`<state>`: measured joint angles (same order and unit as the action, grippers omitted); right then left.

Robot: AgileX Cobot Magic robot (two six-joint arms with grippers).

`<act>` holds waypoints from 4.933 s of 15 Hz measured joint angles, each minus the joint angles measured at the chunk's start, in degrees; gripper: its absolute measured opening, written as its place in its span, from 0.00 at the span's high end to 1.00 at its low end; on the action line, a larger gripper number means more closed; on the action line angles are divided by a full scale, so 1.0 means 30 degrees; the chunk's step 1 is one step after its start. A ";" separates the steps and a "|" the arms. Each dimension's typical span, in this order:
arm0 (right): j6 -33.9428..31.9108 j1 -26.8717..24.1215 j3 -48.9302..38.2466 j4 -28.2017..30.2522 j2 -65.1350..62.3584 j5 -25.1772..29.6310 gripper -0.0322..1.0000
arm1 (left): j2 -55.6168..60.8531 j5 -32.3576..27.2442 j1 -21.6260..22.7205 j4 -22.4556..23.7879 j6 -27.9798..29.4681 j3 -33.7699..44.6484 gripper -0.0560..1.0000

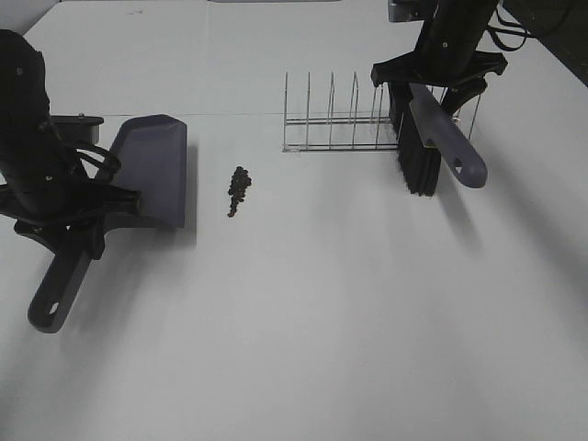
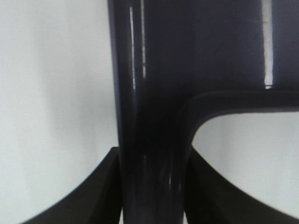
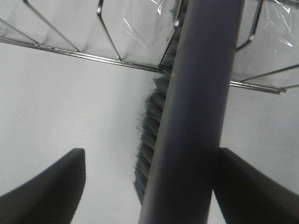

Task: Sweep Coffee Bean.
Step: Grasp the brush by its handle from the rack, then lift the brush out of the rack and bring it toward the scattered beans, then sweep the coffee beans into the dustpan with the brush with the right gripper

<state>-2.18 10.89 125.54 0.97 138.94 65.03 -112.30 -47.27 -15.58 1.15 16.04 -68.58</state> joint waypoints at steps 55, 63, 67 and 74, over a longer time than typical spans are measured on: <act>-0.2120 1.1784 0.5233 0.3113 0.4450 0.2292 0.66 | -0.3380 0.1089 -0.2196 0.1089 0.1375 -0.0668 0.62; -0.3667 1.1020 0.6455 0.2387 0.2292 0.1948 0.66 | -0.3380 0.1184 -0.2177 0.0649 0.1375 -0.0726 0.62; -0.3533 0.9244 0.6513 0.2502 0.0783 0.1948 0.66 | -0.3400 0.1222 -0.2196 0.0611 0.1318 -0.0726 0.62; -0.1471 0.6035 0.6513 0.3839 -0.0649 0.1967 0.66 | -0.3400 0.1222 -0.2196 0.0592 0.1280 -0.0726 0.62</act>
<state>-6.59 28.99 145.07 12.49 136.99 70.93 -122.50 -43.60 -22.17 2.92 19.88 -70.76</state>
